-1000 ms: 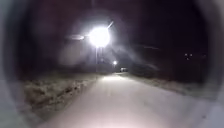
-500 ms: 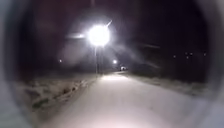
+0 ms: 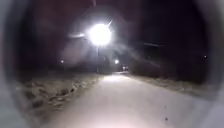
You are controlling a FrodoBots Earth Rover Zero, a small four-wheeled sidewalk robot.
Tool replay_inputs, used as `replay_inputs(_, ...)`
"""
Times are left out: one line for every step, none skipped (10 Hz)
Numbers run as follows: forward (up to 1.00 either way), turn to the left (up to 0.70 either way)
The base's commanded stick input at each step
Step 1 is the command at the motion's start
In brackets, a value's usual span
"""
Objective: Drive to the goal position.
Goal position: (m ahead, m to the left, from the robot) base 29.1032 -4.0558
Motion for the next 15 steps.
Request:
replay_inputs(0.70,0.00)
replay_inputs(0.70,0.00)
replay_inputs(0.70,0.00)
replay_inputs(0.70,0.00)
replay_inputs(0.70,0.00)
replay_inputs(0.70,0.00)
replay_inputs(0.70,0.00)
replay_inputs(0.70,0.00)
replay_inputs(0.70,0.00)
replay_inputs(0.70,0.00)
replay_inputs(0.70,0.00)
replay_inputs(0.70,0.00)
replay_inputs(0.70,0.00)
replay_inputs(0.70,0.00)
replay_inputs(0.70,0.00)
